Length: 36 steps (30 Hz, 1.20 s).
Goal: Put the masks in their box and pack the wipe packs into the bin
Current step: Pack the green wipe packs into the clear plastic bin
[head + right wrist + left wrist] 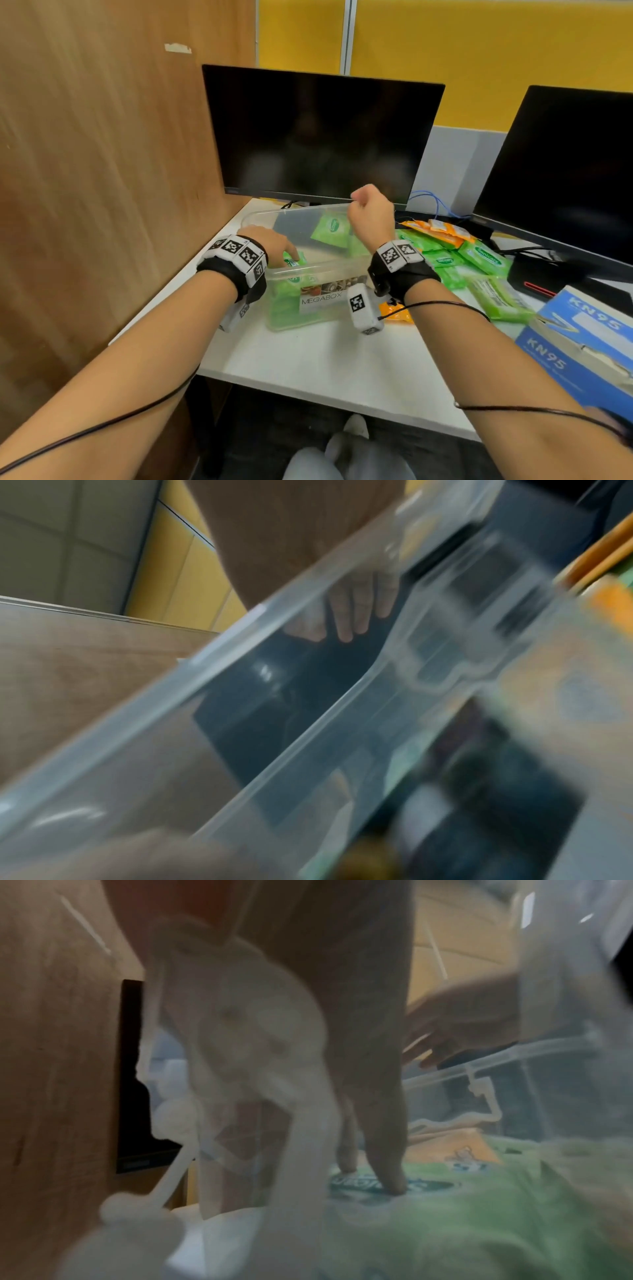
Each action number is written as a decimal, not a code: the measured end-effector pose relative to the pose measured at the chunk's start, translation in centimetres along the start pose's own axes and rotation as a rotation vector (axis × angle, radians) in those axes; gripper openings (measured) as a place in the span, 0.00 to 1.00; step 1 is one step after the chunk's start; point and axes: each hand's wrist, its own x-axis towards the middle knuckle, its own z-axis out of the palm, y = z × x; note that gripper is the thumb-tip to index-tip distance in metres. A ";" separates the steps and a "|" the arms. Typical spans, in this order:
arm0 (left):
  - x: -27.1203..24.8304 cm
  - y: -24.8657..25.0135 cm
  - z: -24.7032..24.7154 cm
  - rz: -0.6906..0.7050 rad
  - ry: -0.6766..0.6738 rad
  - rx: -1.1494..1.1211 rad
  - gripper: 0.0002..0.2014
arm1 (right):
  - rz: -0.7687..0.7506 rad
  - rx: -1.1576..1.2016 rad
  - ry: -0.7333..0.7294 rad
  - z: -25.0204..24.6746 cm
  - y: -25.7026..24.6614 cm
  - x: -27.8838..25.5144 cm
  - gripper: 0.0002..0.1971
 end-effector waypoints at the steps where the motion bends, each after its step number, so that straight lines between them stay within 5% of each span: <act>1: 0.1 0.1 0.0 0.009 -0.005 0.001 0.17 | 0.032 -0.036 0.044 -1.0 1.0 0.5 0.11; 5: 0.5 0.2 0.0 0.039 -0.002 -0.028 0.16 | 0.256 -0.138 0.192 -4.6 6.6 2.8 0.15; 7: 0.7 0.0 0.1 0.046 0.017 -0.048 0.14 | 0.455 -0.308 0.083 -5.6 10.8 2.7 0.25; 10: 1.0 -0.1 0.3 0.057 0.031 -0.080 0.11 | 0.609 -0.663 -0.308 -5.0 16.5 0.8 0.45; 16: 1.5 -0.3 0.4 0.047 0.039 -0.166 0.05 | 0.718 -0.718 -0.286 -5.0 18.1 -1.3 0.53; 18: 1.7 -0.3 0.4 0.041 0.047 -0.187 0.04 | 0.678 -0.802 -0.326 -5.1 18.5 -0.8 0.49; 21: 1.7 -0.3 0.4 0.037 0.062 -0.200 0.04 | 0.479 -0.846 -0.547 -5.2 17.9 -0.3 0.26; 24: 1.6 -0.2 0.3 0.028 0.088 -0.217 0.05 | 0.378 -0.557 -0.571 -6.1 15.7 -0.3 0.05; 28: 1.4 -0.2 0.2 0.031 0.055 -0.220 0.05 | 0.776 0.377 -0.334 -7.6 13.1 1.1 0.28; 31: 1.4 -0.1 0.2 0.039 0.057 -0.203 0.05 | 0.771 0.845 -0.295 -9.2 10.5 2.1 0.28; 36: 1.5 -0.1 0.3 0.023 0.067 -0.212 0.08 | 0.606 1.175 -0.363 -11.9 6.9 2.4 0.41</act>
